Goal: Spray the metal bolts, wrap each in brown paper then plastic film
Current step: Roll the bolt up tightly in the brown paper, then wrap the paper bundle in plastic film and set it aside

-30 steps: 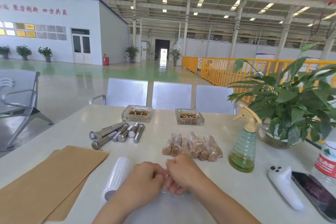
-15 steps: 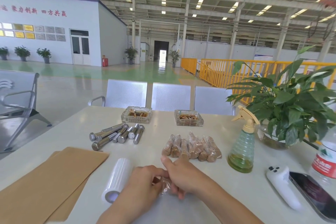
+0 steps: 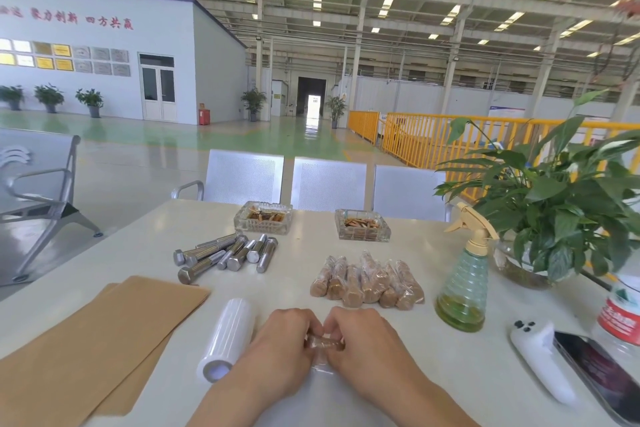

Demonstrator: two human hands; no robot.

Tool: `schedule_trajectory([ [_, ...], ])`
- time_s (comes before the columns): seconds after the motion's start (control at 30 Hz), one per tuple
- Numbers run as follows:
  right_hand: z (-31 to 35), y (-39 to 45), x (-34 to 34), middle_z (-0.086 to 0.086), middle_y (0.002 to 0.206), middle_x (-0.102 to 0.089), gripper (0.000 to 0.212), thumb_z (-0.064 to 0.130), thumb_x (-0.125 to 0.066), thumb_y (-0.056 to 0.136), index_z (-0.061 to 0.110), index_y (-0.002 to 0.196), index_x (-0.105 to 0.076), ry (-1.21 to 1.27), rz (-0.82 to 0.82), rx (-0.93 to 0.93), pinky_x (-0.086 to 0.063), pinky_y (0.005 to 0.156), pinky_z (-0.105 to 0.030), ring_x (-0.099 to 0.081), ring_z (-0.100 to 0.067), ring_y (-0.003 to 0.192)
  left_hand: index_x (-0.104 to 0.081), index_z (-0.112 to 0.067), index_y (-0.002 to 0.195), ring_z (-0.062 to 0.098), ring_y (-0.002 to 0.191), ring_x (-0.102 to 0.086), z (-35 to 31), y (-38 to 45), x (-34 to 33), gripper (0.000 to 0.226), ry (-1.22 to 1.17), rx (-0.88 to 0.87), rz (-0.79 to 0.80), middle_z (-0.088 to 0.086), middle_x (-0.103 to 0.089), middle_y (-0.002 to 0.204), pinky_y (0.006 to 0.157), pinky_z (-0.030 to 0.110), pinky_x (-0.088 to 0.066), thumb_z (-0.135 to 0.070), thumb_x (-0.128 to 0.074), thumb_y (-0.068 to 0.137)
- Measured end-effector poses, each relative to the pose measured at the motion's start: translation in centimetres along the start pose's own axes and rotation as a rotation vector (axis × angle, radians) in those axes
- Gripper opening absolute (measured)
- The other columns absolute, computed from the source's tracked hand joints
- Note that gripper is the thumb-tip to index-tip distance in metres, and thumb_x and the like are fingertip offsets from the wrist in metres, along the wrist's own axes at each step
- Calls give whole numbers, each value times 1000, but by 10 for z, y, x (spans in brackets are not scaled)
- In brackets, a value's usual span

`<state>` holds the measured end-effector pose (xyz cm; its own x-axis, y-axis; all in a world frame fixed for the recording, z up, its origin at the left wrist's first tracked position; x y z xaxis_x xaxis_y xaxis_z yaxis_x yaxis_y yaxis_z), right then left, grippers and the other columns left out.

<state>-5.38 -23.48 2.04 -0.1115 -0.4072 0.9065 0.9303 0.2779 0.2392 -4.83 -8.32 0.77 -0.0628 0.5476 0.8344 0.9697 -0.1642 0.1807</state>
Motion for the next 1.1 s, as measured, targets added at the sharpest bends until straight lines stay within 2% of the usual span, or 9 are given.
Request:
schedule_trajectory([
  [0.17,1,-6,-6,10,110,-63,21,32,-56,92,33,113,-55,-115,-51,90,-40,81,-33,-53,-15,109,-65,-25,119,11,92,-69,-3,-6,15,30,-67,53,90,-3,-66,114,86,25,-56,-16,-63,91],
  [0.33,4,-9,-10,10,109,-61,20,33,-51,96,35,116,-52,-154,-92,129,-36,77,-34,-48,-17,107,-57,-37,127,17,125,-47,19,-14,63,32,352,202,-198,-11,-50,133,93,34,-48,-47,-51,97],
  [0.43,5,-12,-11,9,110,-60,14,29,-49,98,32,111,-53,-169,-89,138,-39,77,-35,-48,-19,106,-45,-33,133,25,123,-50,42,-14,64,55,378,408,5,-2,-46,130,86,37,-47,-68,-48,91],
  [0.57,10,-15,-11,6,107,-57,6,26,-45,101,28,103,-51,-184,-84,128,-40,78,-36,-46,-21,105,-38,-29,133,17,87,-68,56,-18,55,61,227,436,10,-7,-52,97,67,31,-50,-59,-59,84],
  [0.63,12,-17,-10,6,107,-57,9,25,-44,102,28,103,-53,-191,-95,125,-39,78,-36,-46,-21,105,-38,-29,134,7,60,-64,52,-20,63,58,170,422,-47,-11,-56,82,51,23,-40,-54,-59,86],
  [0.7,13,-18,-10,5,107,-58,11,23,-44,102,27,103,-54,-206,-102,128,-34,75,-35,-46,-22,106,-38,-35,127,2,40,-59,46,-18,78,48,118,435,-92,-11,-64,59,48,20,-32,-57,-57,89],
  [0.9,15,-17,-10,5,104,-63,18,15,-47,100,26,107,-60,-242,-120,121,-31,80,-32,-43,-23,113,-65,-37,113,16,86,-71,4,-15,124,36,-655,307,-205,-5,-71,104,69,31,-53,-44,-76,79],
  [1.0,17,-23,-9,2,105,-62,22,16,-45,102,25,114,-61,-248,-161,150,-30,81,-30,-42,-23,116,-67,-39,112,20,92,-74,-23,-8,119,41,-741,246,-135,-3,-73,107,77,35,-57,-46,-77,73],
  [1.1,15,-32,-11,0,114,-60,29,23,-40,101,22,122,-59,-258,-123,150,-37,92,-36,-41,-25,114,-67,-40,107,14,81,-74,-49,10,106,25,-774,245,-81,-4,-72,106,64,28,-56,-42,-74,83],
])
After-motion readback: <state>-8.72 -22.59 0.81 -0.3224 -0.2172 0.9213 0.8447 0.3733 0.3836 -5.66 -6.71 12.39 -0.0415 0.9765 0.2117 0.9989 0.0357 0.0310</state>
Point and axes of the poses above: each hand's wrist, its own y-axis towards the middle knuckle, its own x-axis out of the back of the hand, z = x × y, the point moved 3 cm from there along y, towards the middle knuckle
